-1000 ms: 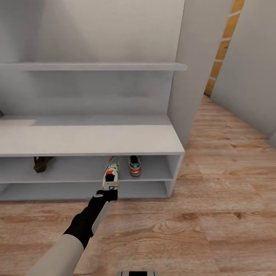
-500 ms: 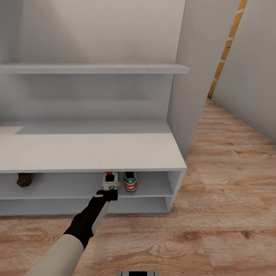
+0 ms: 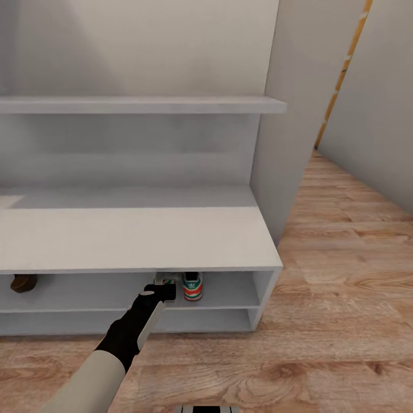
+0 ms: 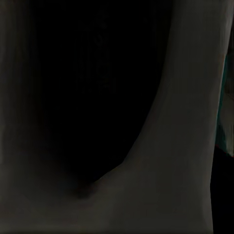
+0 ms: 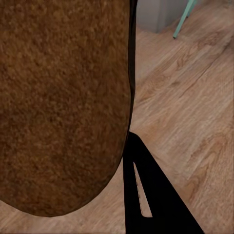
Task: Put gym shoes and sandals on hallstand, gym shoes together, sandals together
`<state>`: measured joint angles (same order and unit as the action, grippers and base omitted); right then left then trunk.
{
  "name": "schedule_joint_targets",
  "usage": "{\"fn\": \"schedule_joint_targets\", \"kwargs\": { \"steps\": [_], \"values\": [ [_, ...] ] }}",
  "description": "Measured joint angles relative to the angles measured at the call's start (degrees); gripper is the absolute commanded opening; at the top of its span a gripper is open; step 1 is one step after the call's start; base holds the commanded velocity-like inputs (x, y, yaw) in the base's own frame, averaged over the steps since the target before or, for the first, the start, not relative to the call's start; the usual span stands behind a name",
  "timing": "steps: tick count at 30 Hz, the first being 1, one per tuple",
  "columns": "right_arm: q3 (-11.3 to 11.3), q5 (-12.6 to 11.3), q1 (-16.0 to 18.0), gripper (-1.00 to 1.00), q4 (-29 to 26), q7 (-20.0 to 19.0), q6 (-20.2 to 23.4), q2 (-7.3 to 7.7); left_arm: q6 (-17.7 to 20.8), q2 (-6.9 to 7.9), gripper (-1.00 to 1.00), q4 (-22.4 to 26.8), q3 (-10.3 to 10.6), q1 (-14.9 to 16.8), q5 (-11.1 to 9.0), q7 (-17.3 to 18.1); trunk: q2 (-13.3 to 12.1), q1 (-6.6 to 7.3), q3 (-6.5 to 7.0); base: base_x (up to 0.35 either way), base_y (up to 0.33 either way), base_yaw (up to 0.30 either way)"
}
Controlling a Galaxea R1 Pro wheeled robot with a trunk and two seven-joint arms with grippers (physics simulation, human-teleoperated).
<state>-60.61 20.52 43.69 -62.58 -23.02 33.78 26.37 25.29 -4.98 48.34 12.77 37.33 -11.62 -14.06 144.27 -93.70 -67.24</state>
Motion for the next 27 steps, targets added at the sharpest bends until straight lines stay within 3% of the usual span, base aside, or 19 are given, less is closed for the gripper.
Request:
{"fn": "schedule_joint_targets", "kwargs": {
  "steps": [11, 12, 22, 27],
  "values": [
    [0.0, 0.0, 0.0, -1.0, 0.0, 0.0, 0.0, 0.0, -0.1, 0.02, -1.0, 0.0, 0.0, 0.0, 0.0, 0.0, 0.0, -0.02, 0.0, 0.016, 0.0, 0.0],
    [0.0, 0.0, 0.0, -1.0, 0.0, 0.0, 0.0, 0.0, -0.2, 0.02, 1.0, -0.1, 0.0, 0.0, 0.0, 0.0, 0.0, -0.02, 0.0, 0.0, 0.0, 0.0],
    [0.0, 0.0, 0.0, -1.0, 0.0, 0.0, 0.0, 0.0, -0.2, 0.11, 1.0, 0.0, -0.1, 0.0, 0.0, 0.0, 0.0, -0.02, 0.0, -0.001, 0.0, 0.0],
    [0.0, 0.0, 0.0, -1.0, 0.0, 0.1, 0.0, 0.0, -0.2, 0.11, 1.0, -0.1, -0.1, 0.0, 0.0, 0.0, 0.0, -0.05, 0.0, -0.192, 0.073, 0.0]
  ]
}}
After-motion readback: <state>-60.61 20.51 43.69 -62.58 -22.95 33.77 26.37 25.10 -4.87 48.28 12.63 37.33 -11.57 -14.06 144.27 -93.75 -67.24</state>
